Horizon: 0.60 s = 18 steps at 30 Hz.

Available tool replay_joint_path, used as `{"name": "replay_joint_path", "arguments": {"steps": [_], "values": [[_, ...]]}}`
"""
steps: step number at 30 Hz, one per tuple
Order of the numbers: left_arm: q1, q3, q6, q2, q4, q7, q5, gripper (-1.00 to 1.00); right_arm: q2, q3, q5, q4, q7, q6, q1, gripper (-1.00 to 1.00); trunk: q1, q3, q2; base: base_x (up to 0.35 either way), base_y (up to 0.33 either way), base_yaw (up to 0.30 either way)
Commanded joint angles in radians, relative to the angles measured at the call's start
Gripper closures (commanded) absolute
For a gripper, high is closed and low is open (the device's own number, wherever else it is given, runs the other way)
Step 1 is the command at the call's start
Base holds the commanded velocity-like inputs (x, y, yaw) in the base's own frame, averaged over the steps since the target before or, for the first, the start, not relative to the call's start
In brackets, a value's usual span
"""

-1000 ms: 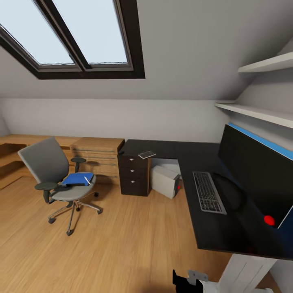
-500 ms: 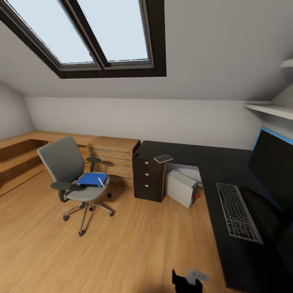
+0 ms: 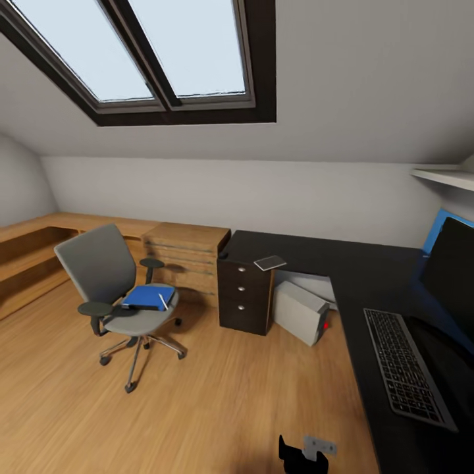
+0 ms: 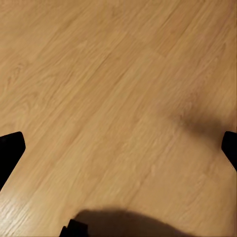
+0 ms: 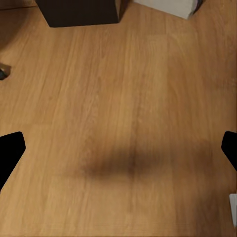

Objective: In the bedroom, organize the workspace by keeping the computer under the desk, ensuring the monitor is on the desk, placing the keyboard on the desk next to the monitor, placing the mouse on the desk next to the keyboard, moving the folder from the swivel chair onto the desk next to the mouse, stacking the notebook on top of the folder with the pen on top of the notebook, and positioning the swivel chair next to the desk.

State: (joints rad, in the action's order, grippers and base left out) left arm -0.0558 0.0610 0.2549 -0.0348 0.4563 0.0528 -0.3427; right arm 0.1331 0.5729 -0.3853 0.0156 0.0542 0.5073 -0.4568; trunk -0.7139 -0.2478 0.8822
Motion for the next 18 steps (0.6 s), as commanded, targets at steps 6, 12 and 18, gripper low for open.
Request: {"name": "replay_joint_path", "arguments": {"steps": [6,12,18], "values": [[-0.001,0.001,0.003,0.001,-0.002,0.006,-0.01,-1.0,-0.004,0.005,-0.006,0.0,0.004,0.005,0.0,-1.0,-0.001,-0.001,0.001,0.327,0.0,0.0],[-0.001,0.001,0.002,0.0,-0.002,0.006,-0.011,-1.0,0.0,0.005,-0.005,0.0,0.004,0.005,-0.001,-1.0,-0.001,-0.001,0.001,0.334,0.0,0.006],[0.0,0.001,0.002,0.0,-0.002,0.006,-0.011,-1.0,0.002,0.005,-0.004,-0.002,0.004,0.005,-0.001,-1.0,-0.001,-0.001,0.001,0.334,0.0,0.158]]}}
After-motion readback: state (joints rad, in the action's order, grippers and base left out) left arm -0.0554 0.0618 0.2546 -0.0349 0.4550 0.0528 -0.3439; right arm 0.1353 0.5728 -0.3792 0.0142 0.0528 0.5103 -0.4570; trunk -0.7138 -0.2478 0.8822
